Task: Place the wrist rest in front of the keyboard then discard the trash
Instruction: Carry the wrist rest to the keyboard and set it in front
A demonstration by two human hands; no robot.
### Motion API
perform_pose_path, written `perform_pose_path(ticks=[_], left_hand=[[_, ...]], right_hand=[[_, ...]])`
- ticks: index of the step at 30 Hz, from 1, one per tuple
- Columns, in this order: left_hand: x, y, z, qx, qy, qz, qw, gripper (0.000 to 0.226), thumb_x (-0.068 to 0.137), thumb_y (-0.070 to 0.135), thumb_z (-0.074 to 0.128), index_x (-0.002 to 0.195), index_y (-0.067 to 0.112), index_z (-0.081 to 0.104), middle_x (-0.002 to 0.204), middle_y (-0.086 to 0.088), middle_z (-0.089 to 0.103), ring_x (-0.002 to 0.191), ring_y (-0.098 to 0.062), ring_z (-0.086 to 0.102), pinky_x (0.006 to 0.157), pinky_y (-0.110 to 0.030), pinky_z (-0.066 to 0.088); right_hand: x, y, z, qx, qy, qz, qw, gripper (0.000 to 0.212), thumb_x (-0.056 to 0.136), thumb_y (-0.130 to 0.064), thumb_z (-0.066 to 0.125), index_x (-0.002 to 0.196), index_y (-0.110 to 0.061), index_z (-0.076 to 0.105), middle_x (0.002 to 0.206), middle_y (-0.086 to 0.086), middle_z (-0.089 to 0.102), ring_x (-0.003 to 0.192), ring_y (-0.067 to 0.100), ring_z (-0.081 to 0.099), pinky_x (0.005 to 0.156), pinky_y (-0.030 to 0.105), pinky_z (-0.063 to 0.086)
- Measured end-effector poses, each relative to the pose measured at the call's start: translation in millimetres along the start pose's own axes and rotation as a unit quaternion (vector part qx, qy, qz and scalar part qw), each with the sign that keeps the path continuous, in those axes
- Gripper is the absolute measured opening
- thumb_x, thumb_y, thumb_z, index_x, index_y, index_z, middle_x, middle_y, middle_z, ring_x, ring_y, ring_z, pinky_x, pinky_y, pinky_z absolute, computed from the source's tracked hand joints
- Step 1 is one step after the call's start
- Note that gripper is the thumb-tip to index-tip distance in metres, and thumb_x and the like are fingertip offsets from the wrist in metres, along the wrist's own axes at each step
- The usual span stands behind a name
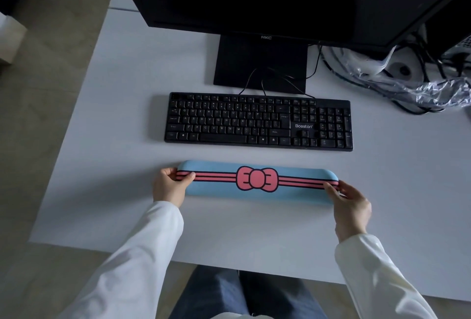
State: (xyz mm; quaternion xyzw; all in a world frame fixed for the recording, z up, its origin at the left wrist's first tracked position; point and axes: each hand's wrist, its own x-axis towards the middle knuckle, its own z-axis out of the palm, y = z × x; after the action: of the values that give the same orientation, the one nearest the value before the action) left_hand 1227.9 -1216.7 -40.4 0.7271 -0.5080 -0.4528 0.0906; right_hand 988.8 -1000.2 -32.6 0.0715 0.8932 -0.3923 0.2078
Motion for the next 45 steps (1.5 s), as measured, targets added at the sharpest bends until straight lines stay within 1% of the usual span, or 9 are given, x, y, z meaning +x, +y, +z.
perform_pose_path(ticks=[8,14,19,23,26,28,34,37,45], left_hand=[[-14.2,4.7,0.2,0.087,0.056,0.059,0.993,0.049,0.077,0.019,0.07,0.116,-0.005,0.054,0.117,-0.026,0.062,0.114,-0.037,0.054,0.102,-0.041,0.037],[-52.5,19.3,33.4,0.162,0.047,0.23,0.959,0.055,0.086,0.021,0.059,0.132,-0.005,0.043,0.146,-0.027,0.037,0.138,-0.04,0.031,0.114,-0.041,0.023],[-73.4,20.8,76.6,0.218,-0.006,0.397,0.891,0.055,0.092,0.035,0.039,0.128,-0.005,0.05,0.139,-0.026,0.046,0.13,-0.046,0.04,0.106,-0.056,0.029],[-69.9,15.9,98.0,0.235,0.003,0.36,0.903,0.057,0.092,0.03,0.037,0.142,0.004,0.027,0.152,-0.011,0.012,0.142,-0.037,0.014,0.118,-0.038,0.006],[-66.2,15.7,105.9,0.292,0.03,0.356,0.887,0.057,0.089,0.03,0.036,0.14,0.004,0.035,0.151,-0.015,0.025,0.138,-0.038,0.024,0.115,-0.033,-0.004],[-63.9,14.0,108.6,0.324,0.05,0.365,0.871,0.055,0.088,0.029,0.038,0.137,0.003,0.042,0.147,-0.018,0.039,0.135,-0.037,0.03,0.112,-0.036,-0.002],[-58.9,9.3,107.5,0.366,0.055,0.395,0.841,0.051,0.089,0.025,0.037,0.137,0.008,0.043,0.146,-0.014,0.043,0.134,-0.036,0.038,0.112,-0.041,0.008],[-58.0,9.3,106.4,0.36,0.049,0.395,0.844,0.051,0.09,0.026,0.036,0.137,0.009,0.044,0.146,-0.013,0.043,0.135,-0.037,0.038,0.113,-0.038,0.003],[-60.3,8.9,106.5,0.31,0.078,0.405,0.857,0.036,0.084,0.02,0.046,0.112,0.009,0.066,0.132,-0.018,0.058,0.122,-0.035,0.056,0.107,-0.037,0.027]], right_hand=[[-3.7,-1.2,5.6,-0.071,0.027,-0.032,0.997,0.043,0.08,-0.028,0.066,0.118,-0.008,0.061,0.119,0.02,0.058,0.111,0.036,0.054,0.099,0.037,0.037],[-43.0,-18.7,37.5,-0.179,0.033,-0.321,0.929,0.041,0.088,-0.017,0.055,0.122,0.007,0.053,0.118,0.029,0.06,0.111,0.044,0.054,0.097,0.044,0.039],[-60.3,-26.6,78.8,-0.205,-0.022,-0.466,0.861,0.043,0.091,-0.014,0.046,0.129,0.005,0.048,0.136,0.021,0.051,0.132,0.039,0.039,0.109,0.043,0.031],[-55.7,-22.8,98.9,-0.243,-0.048,-0.472,0.846,0.05,0.092,-0.017,0.036,0.138,0.004,0.036,0.147,0.021,0.032,0.137,0.036,0.021,0.116,0.038,0.008],[-48.9,-14.8,106.3,-0.286,-0.047,-0.473,0.832,0.053,0.09,-0.017,0.036,0.139,0.002,0.032,0.149,0.019,0.029,0.138,0.034,0.019,0.115,0.038,0.003],[-45.5,-10.8,108.5,-0.3,-0.05,-0.478,0.824,0.054,0.09,-0.019,0.037,0.14,0.0,0.032,0.149,0.019,0.031,0.139,0.033,0.018,0.116,0.039,0.004],[-45.9,-11.5,107.8,-0.298,-0.046,-0.488,0.819,0.053,0.092,-0.028,0.03,0.136,0.0,0.042,0.145,0.018,0.04,0.136,0.032,0.027,0.112,0.044,0.016],[-45.3,-11.1,106.0,-0.29,-0.048,-0.511,0.808,0.049,0.092,-0.024,0.035,0.134,-0.002,0.046,0.143,0.016,0.045,0.134,0.031,0.032,0.111,0.043,0.02],[-46.8,-9.6,103.6,-0.248,-0.039,-0.537,0.805,0.04,0.089,-0.019,0.042,0.12,-0.004,0.061,0.125,0.01,0.064,0.118,0.027,0.058,0.098,0.036,0.039]])
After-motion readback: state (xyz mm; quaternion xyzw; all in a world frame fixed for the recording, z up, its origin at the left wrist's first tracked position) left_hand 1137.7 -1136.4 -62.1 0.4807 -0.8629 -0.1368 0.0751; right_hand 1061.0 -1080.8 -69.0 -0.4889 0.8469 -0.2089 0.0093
